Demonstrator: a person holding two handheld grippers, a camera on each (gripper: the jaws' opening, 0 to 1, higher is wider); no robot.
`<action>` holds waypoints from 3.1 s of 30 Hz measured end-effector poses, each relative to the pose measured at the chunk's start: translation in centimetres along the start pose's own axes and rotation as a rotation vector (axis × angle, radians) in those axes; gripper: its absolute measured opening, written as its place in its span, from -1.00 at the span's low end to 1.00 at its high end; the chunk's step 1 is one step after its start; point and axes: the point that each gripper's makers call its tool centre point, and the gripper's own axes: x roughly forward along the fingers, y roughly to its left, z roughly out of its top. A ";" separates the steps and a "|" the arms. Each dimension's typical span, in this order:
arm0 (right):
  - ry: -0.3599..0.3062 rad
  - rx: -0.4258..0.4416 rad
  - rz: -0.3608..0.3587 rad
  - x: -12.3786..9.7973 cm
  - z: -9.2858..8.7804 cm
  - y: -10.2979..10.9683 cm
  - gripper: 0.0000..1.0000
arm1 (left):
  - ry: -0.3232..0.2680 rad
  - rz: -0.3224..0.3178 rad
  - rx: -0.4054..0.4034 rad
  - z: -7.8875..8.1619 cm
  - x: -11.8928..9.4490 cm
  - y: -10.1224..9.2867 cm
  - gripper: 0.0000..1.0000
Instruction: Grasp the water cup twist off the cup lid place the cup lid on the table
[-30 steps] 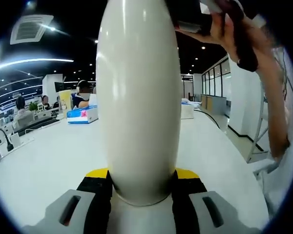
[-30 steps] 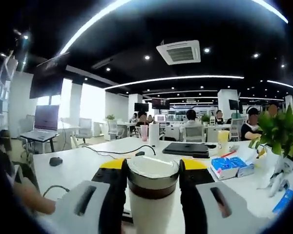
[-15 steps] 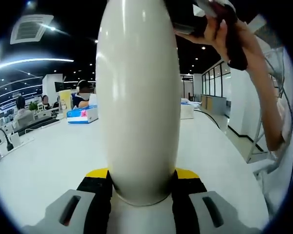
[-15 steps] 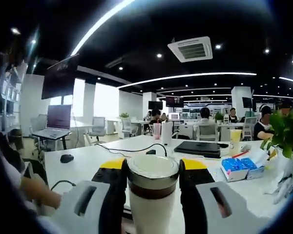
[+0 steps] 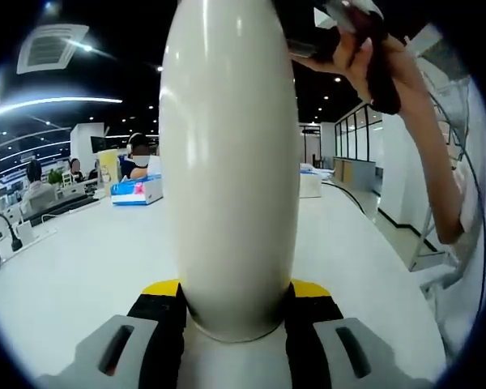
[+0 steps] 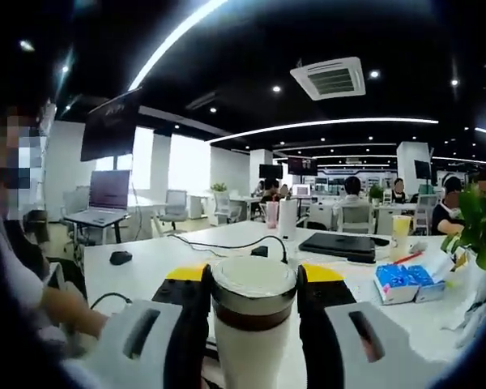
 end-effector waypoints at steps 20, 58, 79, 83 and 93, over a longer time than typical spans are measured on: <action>0.053 -0.023 0.120 0.1 -0.3 0.8 -0.11 | 0.000 0.001 0.000 0.0 0.0 0.1 -0.02; 0.053 0.000 0.523 0.0 -0.5 1.2 -0.11 | 0.000 0.000 -0.002 0.0 0.2 0.1 -0.02; 0.118 -0.063 0.521 -0.8 -1.2 1.9 0.29 | -0.001 -0.003 0.001 0.1 0.1 0.0 -0.02; 0.131 -0.097 0.416 -1.0 -0.6 2.5 0.42 | -0.001 -0.003 0.002 0.1 0.1 0.0 -0.02; 0.184 -0.137 0.035 -0.8 -1.4 2.0 0.50 | -0.002 -0.003 0.003 0.1 0.1 0.0 -0.02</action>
